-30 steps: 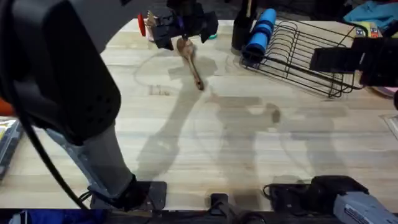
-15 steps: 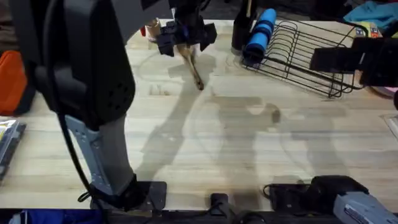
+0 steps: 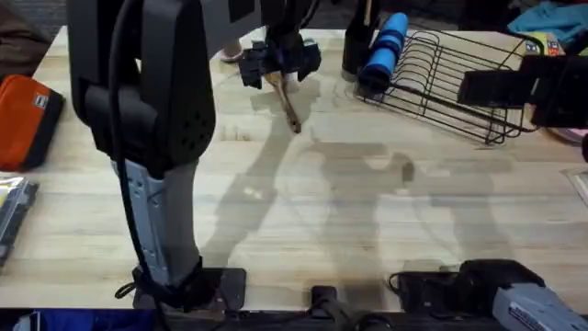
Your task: Pick up the spoon on the table one by one and put them onto the rack
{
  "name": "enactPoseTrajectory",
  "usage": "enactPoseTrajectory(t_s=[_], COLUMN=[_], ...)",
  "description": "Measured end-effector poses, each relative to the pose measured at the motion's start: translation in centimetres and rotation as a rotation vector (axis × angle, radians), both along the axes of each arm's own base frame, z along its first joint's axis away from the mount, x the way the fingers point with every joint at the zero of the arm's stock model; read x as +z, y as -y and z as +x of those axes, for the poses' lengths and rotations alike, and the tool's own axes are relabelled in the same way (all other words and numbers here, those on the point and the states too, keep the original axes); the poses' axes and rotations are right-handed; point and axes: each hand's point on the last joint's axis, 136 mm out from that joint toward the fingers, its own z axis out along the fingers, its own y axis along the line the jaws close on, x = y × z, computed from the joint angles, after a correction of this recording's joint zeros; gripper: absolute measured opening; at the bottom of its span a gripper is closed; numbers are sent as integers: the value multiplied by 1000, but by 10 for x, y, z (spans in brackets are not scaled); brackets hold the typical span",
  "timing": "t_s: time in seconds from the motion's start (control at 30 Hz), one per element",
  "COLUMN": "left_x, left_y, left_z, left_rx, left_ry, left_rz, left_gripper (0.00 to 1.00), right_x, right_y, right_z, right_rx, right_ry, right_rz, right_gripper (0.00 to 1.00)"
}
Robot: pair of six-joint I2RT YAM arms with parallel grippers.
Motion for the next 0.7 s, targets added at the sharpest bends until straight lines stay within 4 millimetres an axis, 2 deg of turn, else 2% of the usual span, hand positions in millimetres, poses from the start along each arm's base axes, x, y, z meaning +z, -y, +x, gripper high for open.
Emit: enactPoseTrajectory(t_s=[0.17, 0.7], left_x=[3, 2], left_y=[3, 3], left_z=[8, 9], left_rx=[1, -29], left_ry=[35, 35], left_rz=[-13, -1], left_gripper=[993, 993], right_x=[0, 0], right_y=[0, 0], right_z=[0, 0], right_rx=[0, 0], right_ry=[0, 0], right_rz=[0, 0], right_gripper=[993, 993])
